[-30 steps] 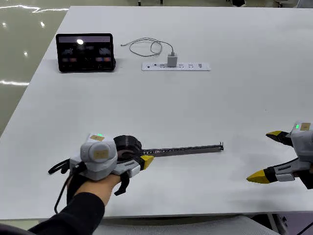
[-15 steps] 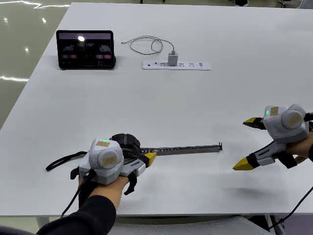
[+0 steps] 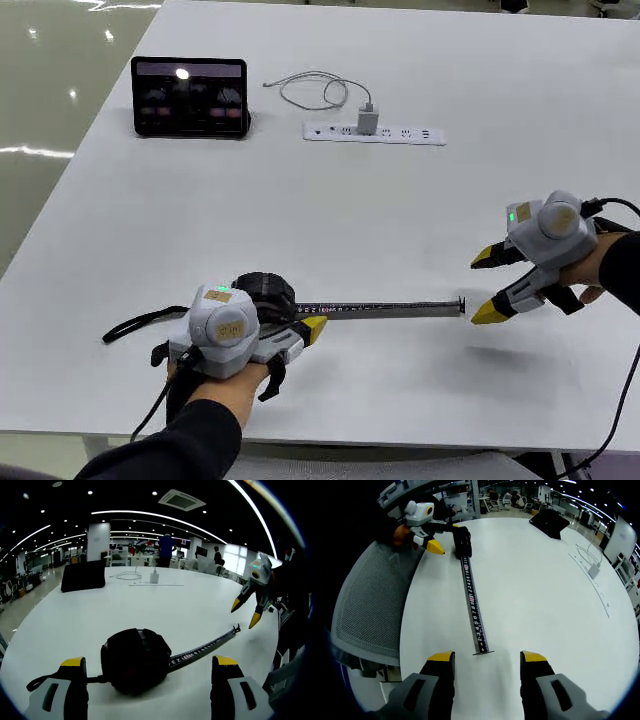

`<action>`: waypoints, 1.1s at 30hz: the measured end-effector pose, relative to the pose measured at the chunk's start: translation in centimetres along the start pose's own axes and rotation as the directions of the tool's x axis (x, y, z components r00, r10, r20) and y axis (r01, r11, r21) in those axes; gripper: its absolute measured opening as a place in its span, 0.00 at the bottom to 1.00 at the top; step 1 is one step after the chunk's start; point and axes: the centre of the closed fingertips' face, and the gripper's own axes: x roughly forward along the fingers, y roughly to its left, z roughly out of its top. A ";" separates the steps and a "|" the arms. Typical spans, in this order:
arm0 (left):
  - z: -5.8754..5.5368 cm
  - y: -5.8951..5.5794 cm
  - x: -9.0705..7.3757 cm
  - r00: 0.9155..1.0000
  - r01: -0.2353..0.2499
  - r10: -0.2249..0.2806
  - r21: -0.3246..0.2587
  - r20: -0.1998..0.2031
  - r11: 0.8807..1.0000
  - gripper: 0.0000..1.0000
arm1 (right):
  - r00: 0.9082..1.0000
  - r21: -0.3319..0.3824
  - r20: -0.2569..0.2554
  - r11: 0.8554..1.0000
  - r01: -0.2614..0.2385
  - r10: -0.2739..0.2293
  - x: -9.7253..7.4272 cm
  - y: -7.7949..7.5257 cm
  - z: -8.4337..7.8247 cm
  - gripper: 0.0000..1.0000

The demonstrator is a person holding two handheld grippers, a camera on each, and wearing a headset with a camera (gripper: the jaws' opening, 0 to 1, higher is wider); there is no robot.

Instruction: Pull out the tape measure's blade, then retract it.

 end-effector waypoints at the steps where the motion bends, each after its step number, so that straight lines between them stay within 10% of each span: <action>1: -0.1 -0.1 0.0 1.000 0.002 -0.002 0.000 -0.001 1.000 1.00 | 1.000 -0.012 -0.027 1.000 -0.015 0.014 0.3 0.0 -0.3 0.46; 20: -0.9 -0.4 0.2 0.999 0.021 -0.022 -0.004 -0.029 1.000 1.00 | 0.974 -0.069 -0.167 0.983 -0.169 0.155 2.9 0.6 -1.0 0.24; 33: -1.0 -0.2 0.3 0.999 0.015 -0.015 -0.019 -0.028 1.000 1.00 | 0.968 0.003 -0.184 0.985 -0.171 0.168 3.0 1.2 -0.9 0.17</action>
